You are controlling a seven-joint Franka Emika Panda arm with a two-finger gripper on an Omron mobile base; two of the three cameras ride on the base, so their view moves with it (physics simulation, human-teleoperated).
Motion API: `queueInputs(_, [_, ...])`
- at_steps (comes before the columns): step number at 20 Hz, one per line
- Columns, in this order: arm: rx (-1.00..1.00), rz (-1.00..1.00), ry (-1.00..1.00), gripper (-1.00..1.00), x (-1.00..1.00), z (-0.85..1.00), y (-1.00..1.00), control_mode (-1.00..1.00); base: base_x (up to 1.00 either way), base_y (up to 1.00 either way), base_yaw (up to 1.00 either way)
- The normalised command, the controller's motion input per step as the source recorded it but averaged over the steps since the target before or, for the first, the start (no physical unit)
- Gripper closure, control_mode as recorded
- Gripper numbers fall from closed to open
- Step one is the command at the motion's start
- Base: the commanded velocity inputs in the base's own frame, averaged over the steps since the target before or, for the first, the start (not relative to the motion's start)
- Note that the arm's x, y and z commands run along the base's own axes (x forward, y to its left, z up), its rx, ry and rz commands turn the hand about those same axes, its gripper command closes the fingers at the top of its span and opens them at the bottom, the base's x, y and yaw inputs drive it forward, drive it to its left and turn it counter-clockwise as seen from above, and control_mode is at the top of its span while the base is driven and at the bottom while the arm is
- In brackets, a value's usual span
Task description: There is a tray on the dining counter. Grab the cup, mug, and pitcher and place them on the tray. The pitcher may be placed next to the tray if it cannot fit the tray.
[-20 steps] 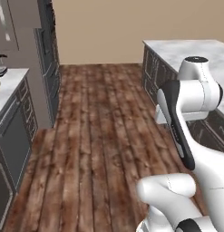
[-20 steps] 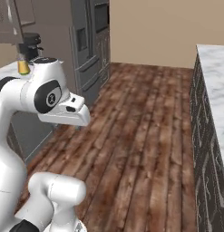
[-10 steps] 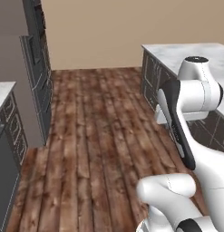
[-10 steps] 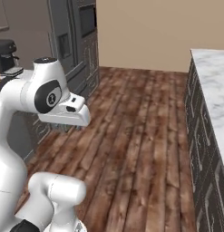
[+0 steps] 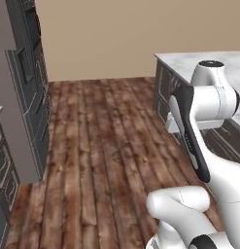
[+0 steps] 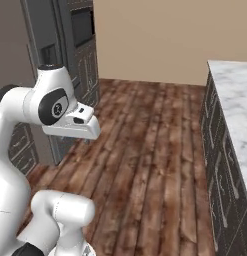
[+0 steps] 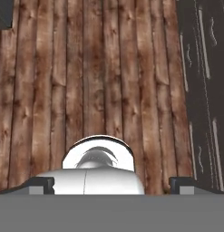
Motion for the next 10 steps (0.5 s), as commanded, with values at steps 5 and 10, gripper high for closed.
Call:
queueInputs(5, [0.00,0.00,0.00,-1.00,0.00,0.00,0.00,1.00,0.99,0.09,0.00])
queueInputs(10, [0.00,0.00,0.00,-1.00,0.00,0.00,0.00,1.00,0.67,0.00,0.28])
